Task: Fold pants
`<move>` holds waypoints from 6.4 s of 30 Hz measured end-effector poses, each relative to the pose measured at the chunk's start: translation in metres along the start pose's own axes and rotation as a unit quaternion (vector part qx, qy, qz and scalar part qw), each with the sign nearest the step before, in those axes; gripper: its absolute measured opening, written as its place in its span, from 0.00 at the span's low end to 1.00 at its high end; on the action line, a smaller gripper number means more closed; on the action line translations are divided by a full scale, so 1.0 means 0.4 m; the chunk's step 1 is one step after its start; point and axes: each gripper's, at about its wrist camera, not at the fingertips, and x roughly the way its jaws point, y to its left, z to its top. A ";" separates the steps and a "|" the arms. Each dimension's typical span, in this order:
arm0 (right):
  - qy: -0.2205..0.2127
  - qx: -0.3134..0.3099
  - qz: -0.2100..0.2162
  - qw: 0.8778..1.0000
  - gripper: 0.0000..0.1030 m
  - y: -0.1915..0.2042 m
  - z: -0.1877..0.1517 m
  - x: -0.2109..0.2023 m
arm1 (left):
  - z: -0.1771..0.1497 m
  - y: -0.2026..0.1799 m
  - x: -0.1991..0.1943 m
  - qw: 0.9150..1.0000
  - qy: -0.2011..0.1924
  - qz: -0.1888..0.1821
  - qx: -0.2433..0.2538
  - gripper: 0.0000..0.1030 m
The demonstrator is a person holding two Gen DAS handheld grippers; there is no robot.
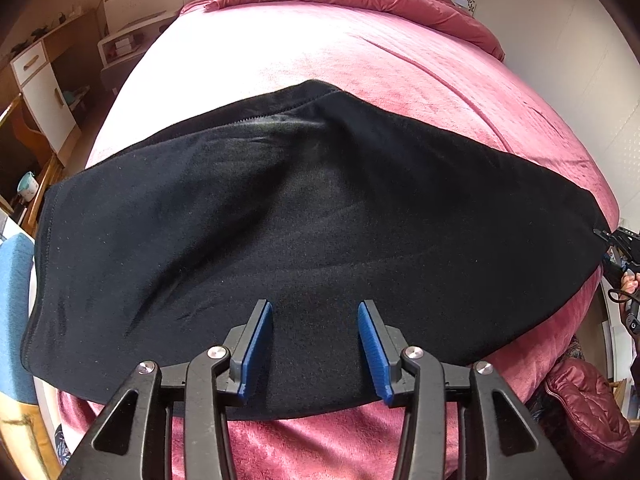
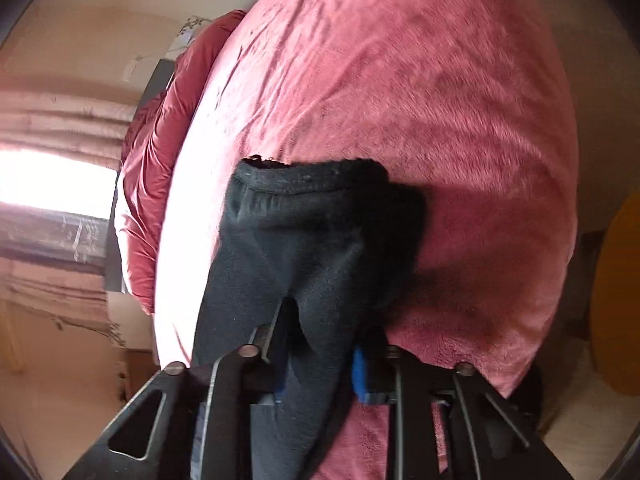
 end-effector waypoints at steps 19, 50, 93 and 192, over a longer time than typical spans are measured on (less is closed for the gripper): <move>0.022 -0.354 0.032 0.934 0.15 0.496 -0.185 -0.059 | 0.039 0.106 0.013 0.994 0.017 -0.066 -0.085 0.52; 0.262 -0.533 0.062 0.802 0.58 0.556 -0.737 0.115 | 0.173 0.035 0.098 0.933 0.083 -0.297 -0.187 0.63; 0.188 -0.458 -0.160 0.854 0.62 0.395 -0.578 0.149 | 0.061 0.049 0.089 0.944 0.085 -0.273 -0.163 0.13; 0.177 -0.582 0.006 0.793 0.80 0.667 -0.973 0.184 | -0.282 0.676 -0.118 0.812 -0.029 -0.067 -0.579 0.51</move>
